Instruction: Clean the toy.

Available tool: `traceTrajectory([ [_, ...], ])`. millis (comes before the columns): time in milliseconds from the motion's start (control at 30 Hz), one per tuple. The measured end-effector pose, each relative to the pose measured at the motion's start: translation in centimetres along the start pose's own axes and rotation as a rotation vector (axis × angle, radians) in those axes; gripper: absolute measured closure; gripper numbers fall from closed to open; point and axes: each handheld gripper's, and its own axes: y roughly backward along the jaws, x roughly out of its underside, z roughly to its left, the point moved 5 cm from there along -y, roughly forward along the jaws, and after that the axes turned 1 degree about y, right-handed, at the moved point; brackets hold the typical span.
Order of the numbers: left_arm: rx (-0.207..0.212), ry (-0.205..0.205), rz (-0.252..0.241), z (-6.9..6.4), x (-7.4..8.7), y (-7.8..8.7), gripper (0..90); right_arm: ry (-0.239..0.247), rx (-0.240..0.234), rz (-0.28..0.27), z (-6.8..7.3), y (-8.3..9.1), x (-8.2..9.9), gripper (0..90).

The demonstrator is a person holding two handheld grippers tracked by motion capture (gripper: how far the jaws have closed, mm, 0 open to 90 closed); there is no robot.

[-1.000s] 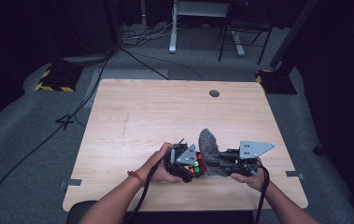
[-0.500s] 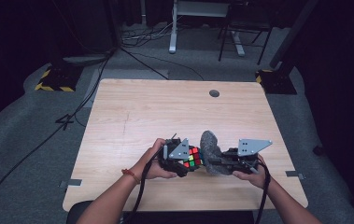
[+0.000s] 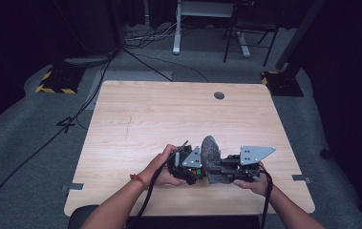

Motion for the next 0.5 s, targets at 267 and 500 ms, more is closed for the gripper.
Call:
traceTrajectory([
  [267,-0.021,0.024,-0.048,0.5,0.1,1.3,33.3,-0.012,0.101,0.037,-1.7,1.6,0.8,79.2],
  [500,-0.024,0.022,-0.115,0.6,-0.2,2.6,33.3,-0.087,0.11,0.102,-3.5,1.5,2.7,79.0],
])
